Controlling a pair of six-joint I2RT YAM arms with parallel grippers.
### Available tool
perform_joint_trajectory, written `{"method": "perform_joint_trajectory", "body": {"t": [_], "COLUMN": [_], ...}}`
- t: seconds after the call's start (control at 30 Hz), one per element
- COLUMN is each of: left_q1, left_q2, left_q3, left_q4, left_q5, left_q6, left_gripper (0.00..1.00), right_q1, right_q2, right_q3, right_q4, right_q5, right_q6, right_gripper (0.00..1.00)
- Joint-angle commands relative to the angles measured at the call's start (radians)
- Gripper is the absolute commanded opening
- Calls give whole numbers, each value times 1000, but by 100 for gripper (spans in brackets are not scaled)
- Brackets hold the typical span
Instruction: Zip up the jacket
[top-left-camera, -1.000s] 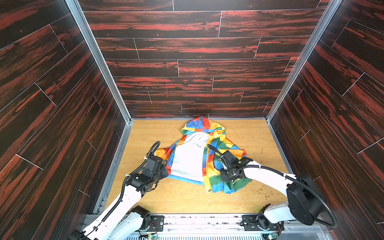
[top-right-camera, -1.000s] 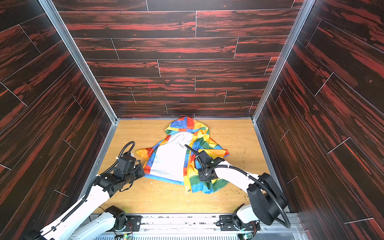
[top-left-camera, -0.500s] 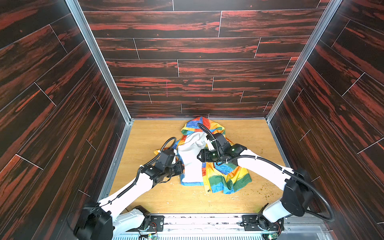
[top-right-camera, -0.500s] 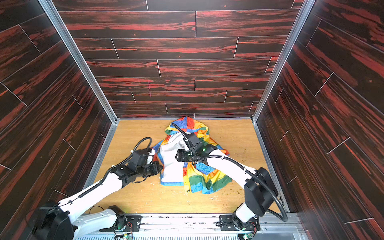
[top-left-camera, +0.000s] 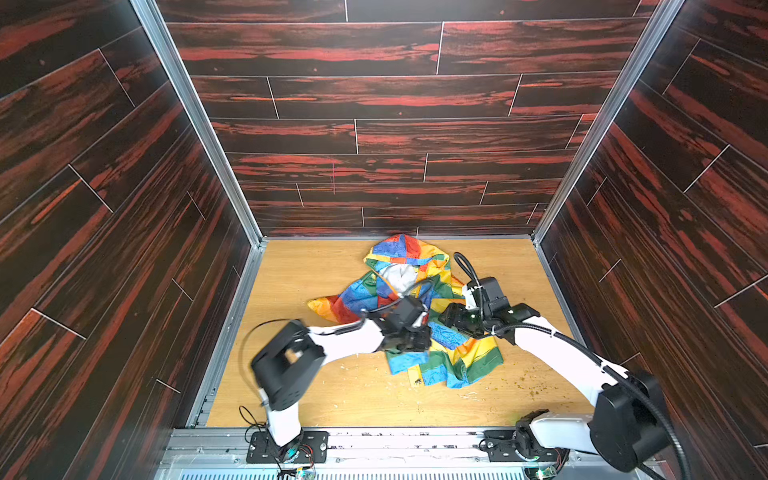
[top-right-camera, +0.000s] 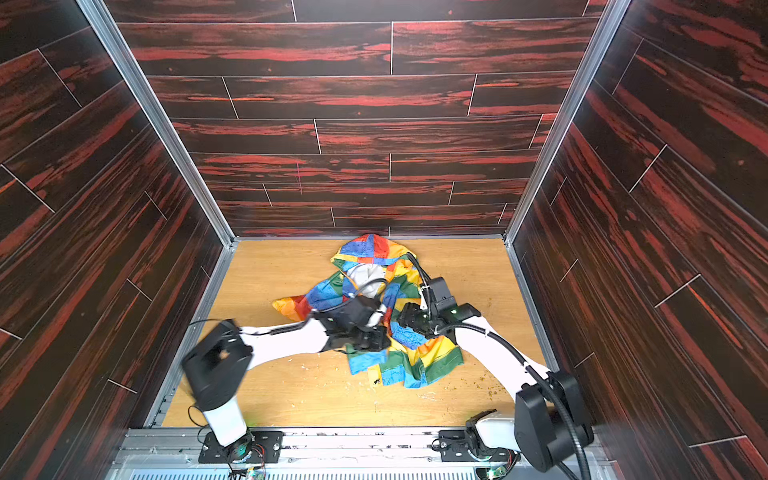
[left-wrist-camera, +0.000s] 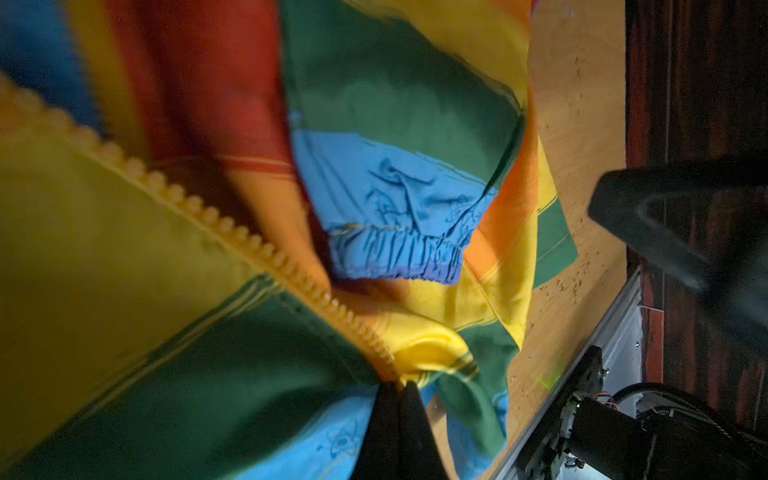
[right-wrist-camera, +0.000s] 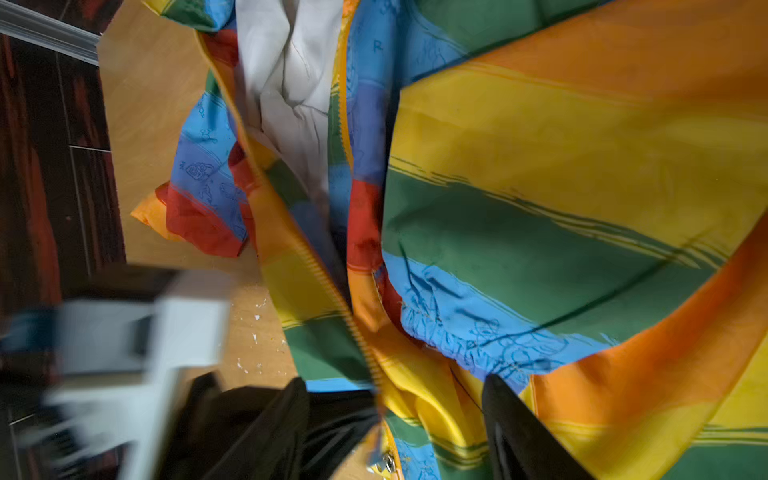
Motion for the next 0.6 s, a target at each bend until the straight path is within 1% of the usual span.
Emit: {"method": "perform_joint_trajectory", "body": {"t": [0.0, 0.03, 0.1, 0.13, 0.2, 0.3, 0.43, 0.47, 0.53, 0.57], "left_q1": [-21, -21, -19, -16, -4, 24, 79, 96, 139, 168], "left_q2": [31, 25, -13, -41, -101, -216, -371, -403, -467, -484], "left_q3": [40, 36, 30, 25, 9, -38, -87, -92, -110, -109], "left_q4": [11, 6, -35, -60, -105, -140, -207, -235, -294, -328], "left_q5": [23, 6, -43, -65, -98, -119, -163, -193, -312, -346], "left_q6": [-18, -18, 3, 17, 35, 44, 62, 65, 67, 77], "left_gripper": [11, 28, 56, 66, 77, 85, 85, 85, 85, 85], "right_q1": [-20, -24, -25, -25, -25, -26, -1, 14, 48, 63], "right_q2": [-33, -32, -31, -31, -26, -16, -8, -3, 17, 29], "right_q3": [-28, -27, -25, -23, -20, -14, -8, -1, 15, 21], "right_q4": [4, 4, 3, 4, 7, 20, 26, 21, 4, -2], "right_q5": [-30, -32, -34, -35, -38, -55, -72, -73, -72, -73], "right_q6": [4, 1, -5, -8, -11, -14, -27, -35, -53, -59], "right_gripper": [69, 69, 69, 69, 69, 69, 63, 61, 60, 60]}}
